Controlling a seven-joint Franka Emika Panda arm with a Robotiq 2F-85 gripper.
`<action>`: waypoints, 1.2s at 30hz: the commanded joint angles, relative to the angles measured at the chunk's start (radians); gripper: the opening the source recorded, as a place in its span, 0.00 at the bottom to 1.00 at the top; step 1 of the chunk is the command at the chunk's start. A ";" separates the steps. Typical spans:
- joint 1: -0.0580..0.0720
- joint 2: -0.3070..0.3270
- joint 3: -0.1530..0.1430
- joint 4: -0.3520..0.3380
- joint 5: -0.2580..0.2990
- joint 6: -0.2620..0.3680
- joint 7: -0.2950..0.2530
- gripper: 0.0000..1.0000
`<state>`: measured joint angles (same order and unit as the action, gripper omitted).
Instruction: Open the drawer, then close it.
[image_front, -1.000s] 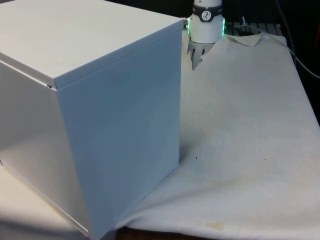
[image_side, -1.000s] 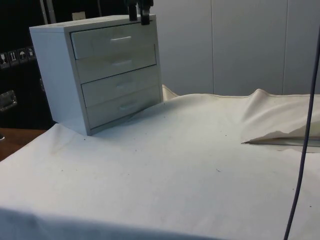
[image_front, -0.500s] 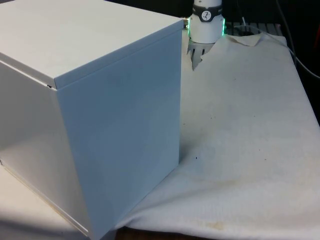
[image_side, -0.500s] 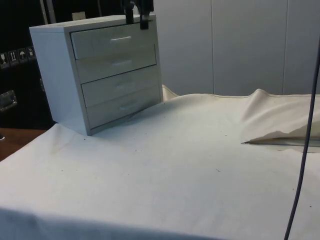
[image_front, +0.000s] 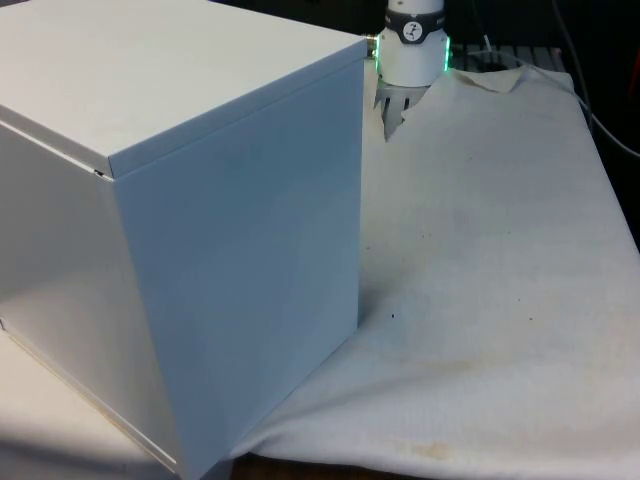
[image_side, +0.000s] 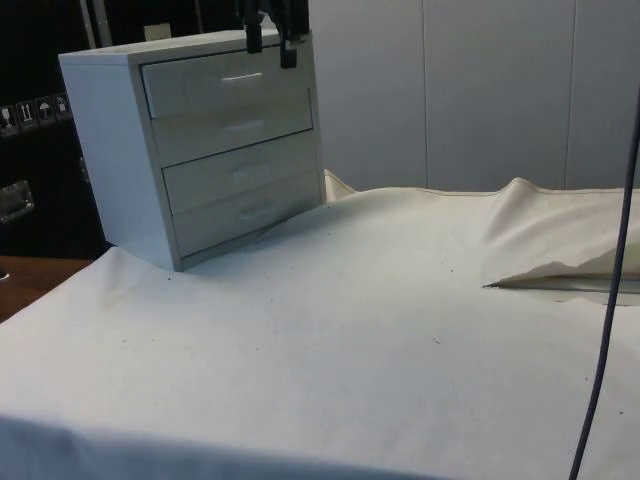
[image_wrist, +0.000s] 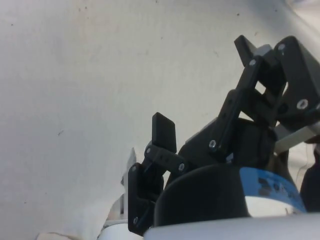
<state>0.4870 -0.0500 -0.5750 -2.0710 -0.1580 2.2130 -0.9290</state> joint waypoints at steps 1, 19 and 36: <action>-0.002 -0.001 -0.001 -0.004 -0.019 0.018 -0.003 1.00; -0.004 -0.012 0.000 -0.016 -0.141 0.048 -0.018 1.00; -0.005 -0.020 -0.001 -0.040 -0.244 0.116 -0.014 1.00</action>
<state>0.4850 -0.0660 -0.5760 -2.1040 -0.3750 2.3050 -0.9510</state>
